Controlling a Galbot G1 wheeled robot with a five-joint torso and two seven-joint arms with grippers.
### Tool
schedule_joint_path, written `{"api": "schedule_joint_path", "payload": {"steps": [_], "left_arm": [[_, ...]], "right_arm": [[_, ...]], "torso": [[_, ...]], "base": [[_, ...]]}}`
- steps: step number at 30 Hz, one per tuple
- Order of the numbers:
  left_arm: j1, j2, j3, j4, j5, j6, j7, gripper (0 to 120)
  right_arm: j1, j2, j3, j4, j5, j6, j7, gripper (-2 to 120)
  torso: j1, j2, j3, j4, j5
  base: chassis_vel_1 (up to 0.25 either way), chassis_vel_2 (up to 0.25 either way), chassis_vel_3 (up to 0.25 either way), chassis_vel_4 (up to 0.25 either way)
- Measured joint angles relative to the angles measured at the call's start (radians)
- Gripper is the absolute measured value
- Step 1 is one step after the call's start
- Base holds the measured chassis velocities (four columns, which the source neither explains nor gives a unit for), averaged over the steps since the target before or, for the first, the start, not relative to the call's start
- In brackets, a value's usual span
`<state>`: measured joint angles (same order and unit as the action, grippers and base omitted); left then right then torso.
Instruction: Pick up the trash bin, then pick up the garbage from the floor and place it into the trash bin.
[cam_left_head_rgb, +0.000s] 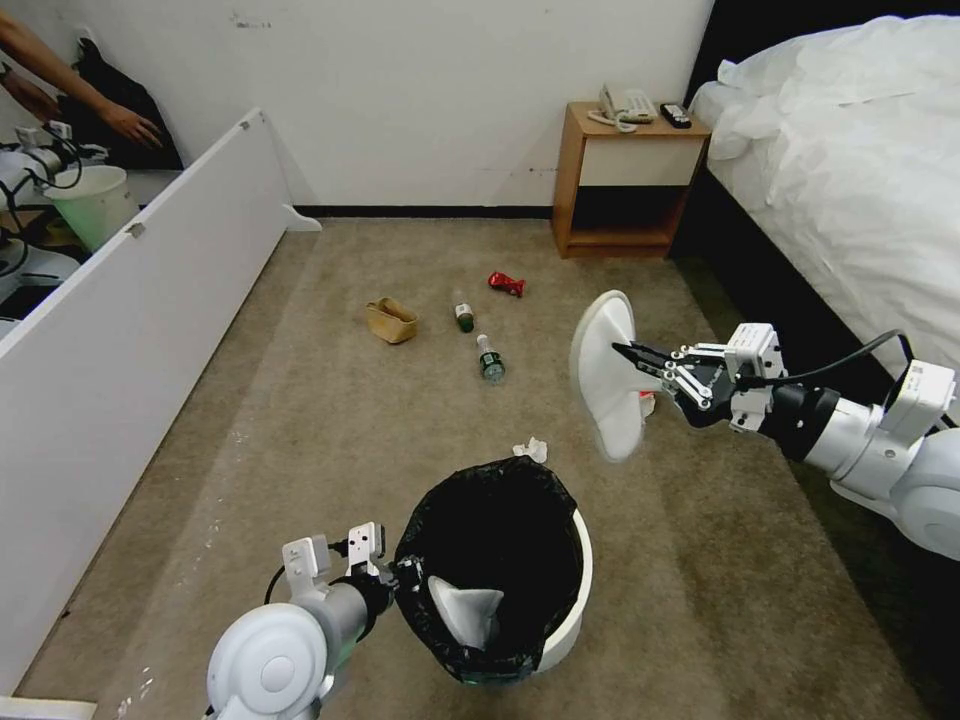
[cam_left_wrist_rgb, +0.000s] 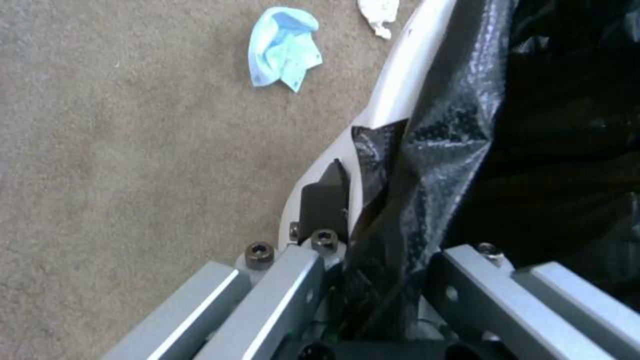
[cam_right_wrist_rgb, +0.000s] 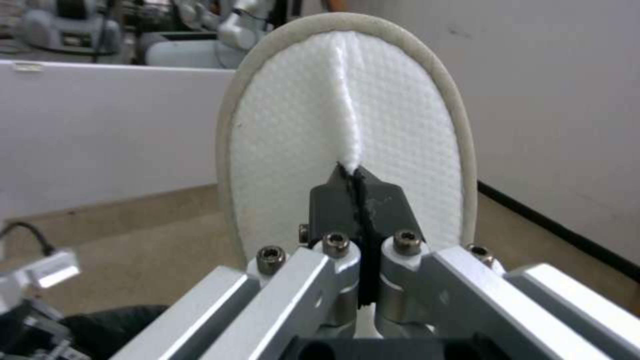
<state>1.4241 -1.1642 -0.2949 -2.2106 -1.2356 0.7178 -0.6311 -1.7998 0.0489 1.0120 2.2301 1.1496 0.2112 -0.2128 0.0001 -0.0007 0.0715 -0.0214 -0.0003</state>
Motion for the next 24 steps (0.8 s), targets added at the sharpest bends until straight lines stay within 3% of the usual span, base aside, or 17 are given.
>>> {"api": "schedule_joint_path", "payload": {"steps": [17,24], "left_arm": [[-0.008,-0.021,0.025,-0.016,-0.016,0.011,-0.025,2],[-0.022,-0.006,0.036,-0.021,-0.026,0.011,-0.026,2]], "right_arm": [[0.012,-0.094,0.002,0.055,0.026,0.002,-0.083,0],[0.0,-0.126,0.002,0.057,0.02,-0.004,-0.118,0]], "torso": [[0.0,0.0,0.0,0.0,0.0],[0.0,0.0,0.0,0.0,0.0001]], "base": [[0.0,0.0,0.0,0.0],[0.0,0.0,0.0,0.0]]}}
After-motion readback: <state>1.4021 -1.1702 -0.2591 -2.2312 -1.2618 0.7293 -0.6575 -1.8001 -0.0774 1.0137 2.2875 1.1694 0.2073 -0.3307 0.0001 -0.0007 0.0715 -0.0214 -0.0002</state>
